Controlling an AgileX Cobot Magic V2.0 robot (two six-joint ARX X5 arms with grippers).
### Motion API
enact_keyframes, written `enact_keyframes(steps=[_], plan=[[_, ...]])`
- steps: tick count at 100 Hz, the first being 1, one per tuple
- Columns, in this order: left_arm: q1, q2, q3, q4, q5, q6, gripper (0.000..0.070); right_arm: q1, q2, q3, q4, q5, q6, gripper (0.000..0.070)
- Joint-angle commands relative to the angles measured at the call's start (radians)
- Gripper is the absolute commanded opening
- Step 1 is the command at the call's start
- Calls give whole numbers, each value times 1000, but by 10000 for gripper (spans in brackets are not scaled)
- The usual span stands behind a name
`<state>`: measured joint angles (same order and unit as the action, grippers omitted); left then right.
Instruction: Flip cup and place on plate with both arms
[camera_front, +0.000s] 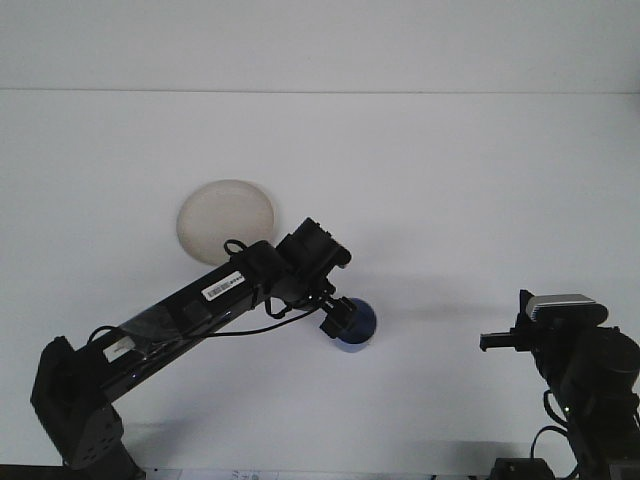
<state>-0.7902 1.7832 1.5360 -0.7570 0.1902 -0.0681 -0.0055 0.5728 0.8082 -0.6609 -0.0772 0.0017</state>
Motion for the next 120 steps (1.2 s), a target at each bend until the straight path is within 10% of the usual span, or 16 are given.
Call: enact_keyframes(steps=[1, 19, 78, 120], plan=[[-11, 34, 19, 10, -1, 16, 434, 0, 5, 6, 10, -2, 10, 0], [-15, 54, 19, 52, -1, 39, 0, 1, 5, 6, 10, -2, 10, 0], [257, 54, 315, -103, -217, 64, 4, 0, 5, 6, 10, -1, 10, 0], [576, 144, 321, -50, -221, 83, 4, 1, 5, 6, 10, -1, 10, 0]])
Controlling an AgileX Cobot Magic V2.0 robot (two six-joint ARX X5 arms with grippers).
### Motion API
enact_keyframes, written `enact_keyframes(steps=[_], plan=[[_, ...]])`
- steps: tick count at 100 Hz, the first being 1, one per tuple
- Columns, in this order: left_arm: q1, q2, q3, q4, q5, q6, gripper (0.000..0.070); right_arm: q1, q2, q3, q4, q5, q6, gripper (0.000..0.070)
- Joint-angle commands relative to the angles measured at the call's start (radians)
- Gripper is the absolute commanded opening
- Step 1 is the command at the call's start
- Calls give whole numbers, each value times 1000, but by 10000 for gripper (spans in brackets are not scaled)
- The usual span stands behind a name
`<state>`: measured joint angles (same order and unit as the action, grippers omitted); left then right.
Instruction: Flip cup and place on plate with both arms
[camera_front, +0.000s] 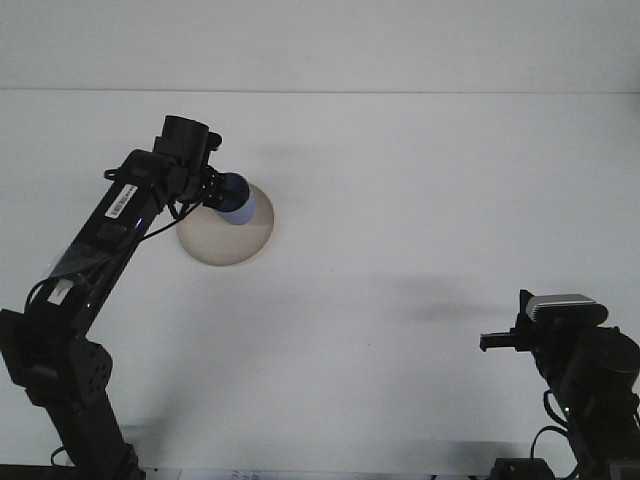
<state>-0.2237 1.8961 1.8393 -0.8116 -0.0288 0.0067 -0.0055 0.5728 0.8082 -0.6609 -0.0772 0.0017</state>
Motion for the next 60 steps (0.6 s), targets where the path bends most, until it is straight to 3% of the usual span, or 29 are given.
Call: enact_keyframes(steps=[1, 46, 53, 60], plan=[[14, 35, 18, 5, -2, 8, 4, 0, 5, 6, 10, -2, 10, 0], [66, 151, 18, 6, -1, 4, 23, 0, 5, 6, 11, -1, 10, 0], [66, 152, 18, 5, -1, -2, 124, 0, 5, 6, 10, -1, 10, 0], [66, 151, 18, 10, -1, -5, 327, 0, 5, 6, 10, -1, 10, 0]])
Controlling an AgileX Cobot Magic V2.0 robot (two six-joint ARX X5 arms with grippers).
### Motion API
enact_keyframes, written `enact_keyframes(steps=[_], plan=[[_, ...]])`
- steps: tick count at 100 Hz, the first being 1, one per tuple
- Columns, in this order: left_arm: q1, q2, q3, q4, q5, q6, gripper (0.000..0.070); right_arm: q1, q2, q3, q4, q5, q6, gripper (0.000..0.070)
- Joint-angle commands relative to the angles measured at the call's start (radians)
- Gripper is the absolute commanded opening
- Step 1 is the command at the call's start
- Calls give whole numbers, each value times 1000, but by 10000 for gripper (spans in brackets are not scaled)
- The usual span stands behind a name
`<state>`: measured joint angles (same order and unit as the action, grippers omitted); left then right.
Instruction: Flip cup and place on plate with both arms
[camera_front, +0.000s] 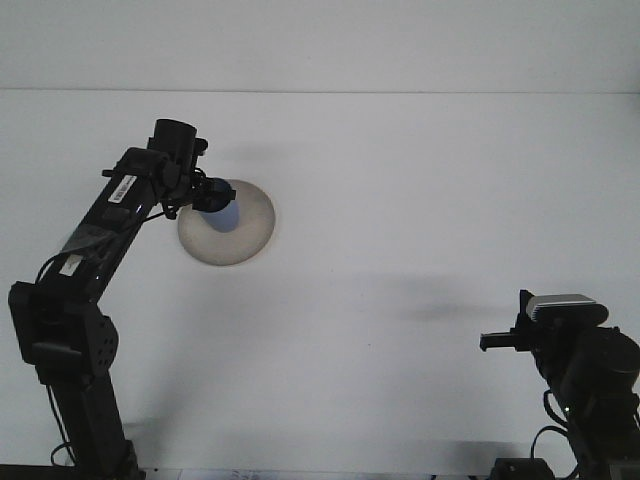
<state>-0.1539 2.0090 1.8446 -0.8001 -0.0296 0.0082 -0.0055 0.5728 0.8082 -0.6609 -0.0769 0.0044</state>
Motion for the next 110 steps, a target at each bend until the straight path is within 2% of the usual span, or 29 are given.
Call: enact_keyframes(steps=[1, 8, 11, 17, 40, 79, 93, 110], plan=[[-4, 37, 13, -2, 0, -8, 360, 0, 5, 6, 10, -2, 8, 0], [-3, 31, 13, -3, 0, -20, 555, 0, 5, 6, 11, -2, 8, 0], [-3, 29, 13, -2, 0, -23, 597, 1, 5, 6, 11, -2, 8, 0], [-1, 22, 14, -2, 1, -27, 625, 0, 5, 6, 11, -2, 8, 0], [9, -78, 14, 19, 56, -49, 625, 0, 5, 6, 11, -2, 8, 0], [10, -373, -14, -7, 57, -85, 625, 0, 5, 6, 12, -1, 7, 0], [-5, -523, -151, 72, 54, -105, 625, 0, 4, 6, 19, -1, 7, 0], [-17, -760, -444, 235, 50, -128, 625, 0, 4, 6, 26, -1, 7, 0]])
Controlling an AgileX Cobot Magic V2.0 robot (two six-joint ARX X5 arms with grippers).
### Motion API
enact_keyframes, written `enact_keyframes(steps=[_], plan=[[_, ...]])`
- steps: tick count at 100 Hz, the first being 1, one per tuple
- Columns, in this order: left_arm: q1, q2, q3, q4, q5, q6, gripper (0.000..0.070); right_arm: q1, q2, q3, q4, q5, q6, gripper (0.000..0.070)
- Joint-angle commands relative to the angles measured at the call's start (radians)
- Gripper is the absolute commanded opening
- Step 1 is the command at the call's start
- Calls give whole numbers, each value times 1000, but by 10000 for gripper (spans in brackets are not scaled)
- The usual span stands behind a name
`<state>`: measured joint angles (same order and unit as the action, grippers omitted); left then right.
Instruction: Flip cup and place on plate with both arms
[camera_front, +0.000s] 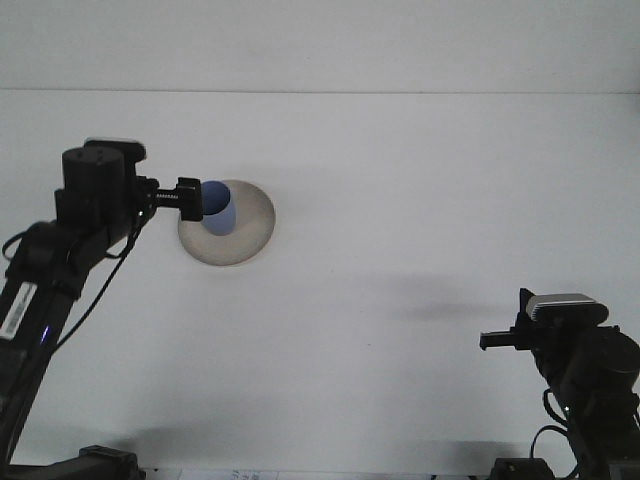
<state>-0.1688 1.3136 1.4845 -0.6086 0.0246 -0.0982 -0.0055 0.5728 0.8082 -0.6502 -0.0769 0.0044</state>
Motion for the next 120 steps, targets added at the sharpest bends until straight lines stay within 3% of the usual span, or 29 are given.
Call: enact_keyframes(steps=[1, 20, 32, 39, 56, 120], plan=[[-3, -80, -103, 53, -4, -22, 624, 0, 4, 6, 16, -1, 7, 0], [-3, -342, -453, 192, -13, -31, 624, 0, 4, 6, 24, -1, 7, 0], [-3, -484, -637, 249, -72, -39, 590, 0, 4, 6, 24, -2, 7, 0], [-2, -541, -707, 259, -90, -39, 452, 0, 4, 6, 24, -2, 7, 0], [-2, -599, -761, 260, -97, -53, 0, 0, 4, 6, 24, -2, 7, 0], [-2, -637, -761, 333, -96, -53, 12, 0, 4, 6, 24, -2, 7, 0]])
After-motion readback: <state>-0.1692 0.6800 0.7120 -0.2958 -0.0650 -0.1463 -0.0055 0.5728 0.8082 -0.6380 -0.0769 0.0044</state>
